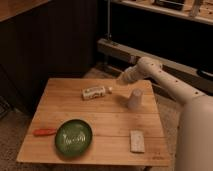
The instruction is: Stand the bottle upright
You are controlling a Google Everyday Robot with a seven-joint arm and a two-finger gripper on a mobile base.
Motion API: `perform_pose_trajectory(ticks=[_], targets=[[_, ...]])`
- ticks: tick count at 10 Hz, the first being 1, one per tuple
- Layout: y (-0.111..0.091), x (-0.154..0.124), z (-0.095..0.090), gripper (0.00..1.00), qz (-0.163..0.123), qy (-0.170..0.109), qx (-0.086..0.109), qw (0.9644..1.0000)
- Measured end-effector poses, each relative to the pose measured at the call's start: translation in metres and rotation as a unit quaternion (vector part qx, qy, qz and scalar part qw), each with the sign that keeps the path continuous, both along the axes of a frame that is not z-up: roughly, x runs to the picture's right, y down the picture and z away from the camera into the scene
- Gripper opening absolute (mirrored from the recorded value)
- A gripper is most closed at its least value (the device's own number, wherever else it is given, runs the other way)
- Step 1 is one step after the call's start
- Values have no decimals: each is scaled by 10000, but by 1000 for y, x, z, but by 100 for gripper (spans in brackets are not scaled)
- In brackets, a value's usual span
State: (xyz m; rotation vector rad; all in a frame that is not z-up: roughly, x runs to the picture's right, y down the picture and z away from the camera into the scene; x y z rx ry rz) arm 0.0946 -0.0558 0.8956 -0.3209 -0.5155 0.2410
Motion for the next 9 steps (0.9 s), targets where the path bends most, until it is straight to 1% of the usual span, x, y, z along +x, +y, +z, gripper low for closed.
perform_pose_trajectory(ticks=[1, 3, 4, 5, 6, 7, 8, 9], targets=[[-7, -6, -5, 17, -161, -36, -96, 9998], [-12, -23, 1, 34, -485, -144, -465, 9976], [-13, -33, 9, 45, -672, -234, -772, 9945], [-12, -43, 17, 57, -807, -340, -999, 9911], [-12, -44, 19, 67, -881, -381, -1137, 9889], [-9, -42, 22, 76, -907, -391, -1218, 9876], [-5, -43, 28, 80, -904, -400, -1256, 9871], [-1, -38, 29, 80, -858, -401, -1283, 9872]])
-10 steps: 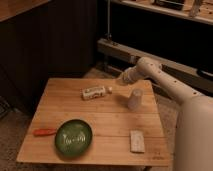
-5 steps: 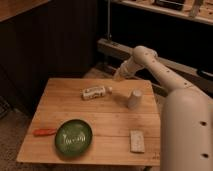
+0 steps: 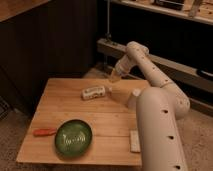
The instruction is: Stand the bottle upright
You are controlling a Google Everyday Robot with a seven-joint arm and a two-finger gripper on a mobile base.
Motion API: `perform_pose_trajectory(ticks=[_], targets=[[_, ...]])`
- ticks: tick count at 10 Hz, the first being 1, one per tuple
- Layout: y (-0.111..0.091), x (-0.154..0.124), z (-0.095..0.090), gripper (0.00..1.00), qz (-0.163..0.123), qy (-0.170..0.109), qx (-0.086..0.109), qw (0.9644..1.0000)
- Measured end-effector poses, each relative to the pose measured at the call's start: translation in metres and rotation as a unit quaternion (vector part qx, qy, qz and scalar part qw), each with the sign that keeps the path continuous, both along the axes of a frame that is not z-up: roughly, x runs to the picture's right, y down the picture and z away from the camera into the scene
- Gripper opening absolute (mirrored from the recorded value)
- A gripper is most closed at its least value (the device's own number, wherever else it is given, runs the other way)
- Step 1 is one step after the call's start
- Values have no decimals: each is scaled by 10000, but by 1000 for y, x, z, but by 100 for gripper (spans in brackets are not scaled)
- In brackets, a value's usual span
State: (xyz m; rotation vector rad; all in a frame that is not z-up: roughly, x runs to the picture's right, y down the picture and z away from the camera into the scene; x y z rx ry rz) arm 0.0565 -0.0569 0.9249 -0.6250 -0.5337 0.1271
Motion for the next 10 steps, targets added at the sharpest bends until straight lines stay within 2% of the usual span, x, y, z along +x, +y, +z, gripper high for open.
perform_pose_trajectory(ticks=[4, 8, 10], targets=[[5, 17, 4, 80, 301, 63, 103, 9995], [18, 14, 19, 80, 269, 99, 198, 9994], [24, 10, 25, 80, 252, -13, 298, 9992]])
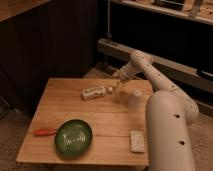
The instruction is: Stand the bottle upright
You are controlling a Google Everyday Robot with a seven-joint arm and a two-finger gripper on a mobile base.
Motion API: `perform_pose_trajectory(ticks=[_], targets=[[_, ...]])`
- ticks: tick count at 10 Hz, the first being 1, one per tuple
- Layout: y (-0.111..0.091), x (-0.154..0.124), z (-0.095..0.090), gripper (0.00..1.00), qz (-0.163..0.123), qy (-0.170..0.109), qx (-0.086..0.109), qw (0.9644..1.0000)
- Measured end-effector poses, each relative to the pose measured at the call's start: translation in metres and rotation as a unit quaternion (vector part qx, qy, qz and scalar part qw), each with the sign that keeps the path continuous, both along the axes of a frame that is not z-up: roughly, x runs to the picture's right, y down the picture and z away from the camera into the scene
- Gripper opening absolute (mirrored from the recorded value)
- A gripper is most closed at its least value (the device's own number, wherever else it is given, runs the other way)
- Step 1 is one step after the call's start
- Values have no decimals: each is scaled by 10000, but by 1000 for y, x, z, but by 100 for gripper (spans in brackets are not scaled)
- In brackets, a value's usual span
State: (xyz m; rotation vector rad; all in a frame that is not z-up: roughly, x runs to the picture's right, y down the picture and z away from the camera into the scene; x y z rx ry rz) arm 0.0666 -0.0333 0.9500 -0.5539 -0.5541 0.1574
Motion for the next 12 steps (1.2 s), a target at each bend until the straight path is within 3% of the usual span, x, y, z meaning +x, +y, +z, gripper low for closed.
perform_pose_trajectory(ticks=[2, 4, 8, 12], targets=[[3, 4, 5, 80, 215, -221, 65, 9995], [5, 2, 10, 80, 254, -278, 66, 9993], [15, -5, 28, 80, 129, -285, -191, 9993], [20, -14, 36, 80, -1, -296, -308, 9991]])
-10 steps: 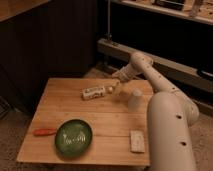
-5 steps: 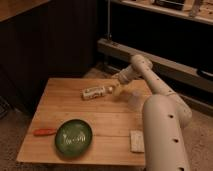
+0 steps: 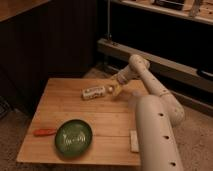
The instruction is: Stand the bottle upright
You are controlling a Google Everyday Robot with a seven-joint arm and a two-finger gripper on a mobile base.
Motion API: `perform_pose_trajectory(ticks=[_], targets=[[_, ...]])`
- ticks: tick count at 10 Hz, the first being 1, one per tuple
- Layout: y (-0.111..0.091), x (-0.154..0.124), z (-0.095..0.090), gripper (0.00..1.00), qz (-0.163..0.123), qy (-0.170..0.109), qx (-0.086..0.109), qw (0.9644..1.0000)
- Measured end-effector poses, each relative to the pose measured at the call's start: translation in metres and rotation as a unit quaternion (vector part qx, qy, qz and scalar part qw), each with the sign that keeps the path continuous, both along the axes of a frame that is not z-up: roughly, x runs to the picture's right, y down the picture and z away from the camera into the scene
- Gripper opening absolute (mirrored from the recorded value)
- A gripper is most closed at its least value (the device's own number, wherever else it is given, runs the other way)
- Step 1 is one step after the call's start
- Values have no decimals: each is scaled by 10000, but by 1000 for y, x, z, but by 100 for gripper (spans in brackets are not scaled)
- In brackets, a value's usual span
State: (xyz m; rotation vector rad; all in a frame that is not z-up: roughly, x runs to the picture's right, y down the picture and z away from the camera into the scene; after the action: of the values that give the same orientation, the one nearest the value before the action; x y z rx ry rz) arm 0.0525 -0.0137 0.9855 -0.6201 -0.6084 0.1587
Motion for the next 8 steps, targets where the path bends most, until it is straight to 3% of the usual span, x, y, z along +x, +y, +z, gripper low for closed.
perform_pose_trajectory(ticks=[3, 8], targets=[[5, -4, 6, 80, 69, -67, -112, 9999], [10, -10, 8, 80, -63, -13, -151, 9999]])
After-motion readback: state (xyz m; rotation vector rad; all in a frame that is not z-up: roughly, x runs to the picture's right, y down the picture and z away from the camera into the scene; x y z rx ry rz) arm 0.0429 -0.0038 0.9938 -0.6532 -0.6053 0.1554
